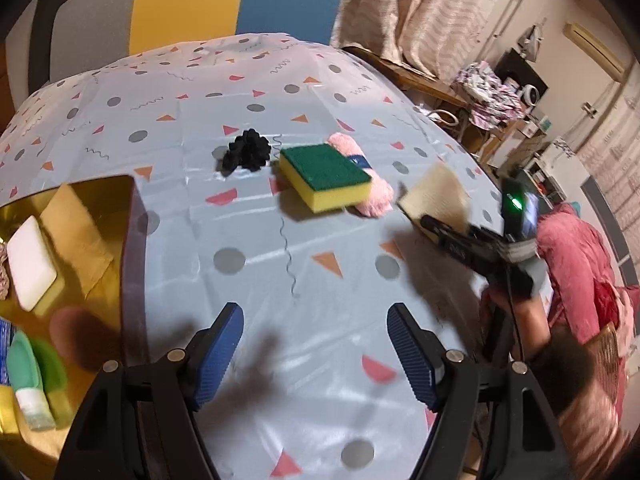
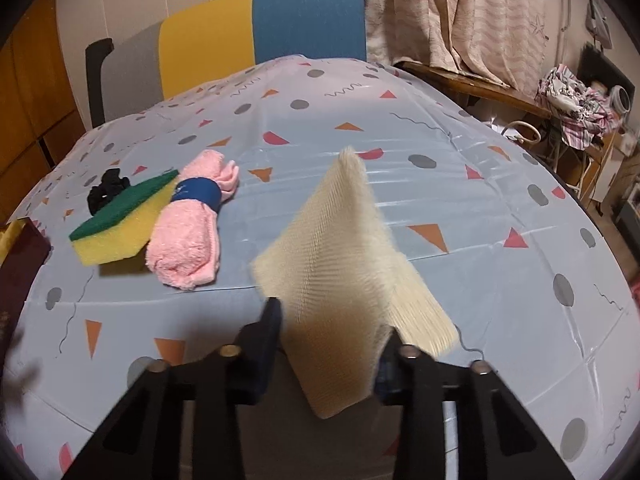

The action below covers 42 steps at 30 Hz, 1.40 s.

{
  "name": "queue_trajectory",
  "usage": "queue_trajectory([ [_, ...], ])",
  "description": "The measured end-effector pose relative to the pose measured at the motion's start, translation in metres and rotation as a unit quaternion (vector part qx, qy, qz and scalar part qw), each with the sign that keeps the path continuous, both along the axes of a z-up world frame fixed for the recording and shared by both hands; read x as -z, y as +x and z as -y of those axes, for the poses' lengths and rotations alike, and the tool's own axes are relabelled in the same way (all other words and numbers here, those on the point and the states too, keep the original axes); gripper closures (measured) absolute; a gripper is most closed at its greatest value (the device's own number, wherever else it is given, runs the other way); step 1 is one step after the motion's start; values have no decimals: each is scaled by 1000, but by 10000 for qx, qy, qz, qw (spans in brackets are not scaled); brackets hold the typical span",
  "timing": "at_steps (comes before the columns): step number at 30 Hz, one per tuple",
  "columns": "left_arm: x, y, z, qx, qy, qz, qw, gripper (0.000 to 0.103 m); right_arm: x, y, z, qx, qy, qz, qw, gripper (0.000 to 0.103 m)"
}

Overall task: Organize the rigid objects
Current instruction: 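Grasp the beige knit cloth with the right gripper while the left gripper grasps the green-yellow scouring sponge, then carry the scouring sponge into the tray and open the left gripper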

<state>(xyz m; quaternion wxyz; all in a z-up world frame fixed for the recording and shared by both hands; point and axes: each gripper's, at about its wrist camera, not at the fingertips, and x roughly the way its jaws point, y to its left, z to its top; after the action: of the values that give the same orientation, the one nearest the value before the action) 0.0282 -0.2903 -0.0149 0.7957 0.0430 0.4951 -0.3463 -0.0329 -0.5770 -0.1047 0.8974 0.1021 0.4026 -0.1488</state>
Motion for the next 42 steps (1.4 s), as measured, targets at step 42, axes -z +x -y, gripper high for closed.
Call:
queue_trajectory([
  [42, 50, 52, 73, -185, 56, 225, 9996, 28, 6, -1, -11, -27, -347, 89, 9994, 94],
])
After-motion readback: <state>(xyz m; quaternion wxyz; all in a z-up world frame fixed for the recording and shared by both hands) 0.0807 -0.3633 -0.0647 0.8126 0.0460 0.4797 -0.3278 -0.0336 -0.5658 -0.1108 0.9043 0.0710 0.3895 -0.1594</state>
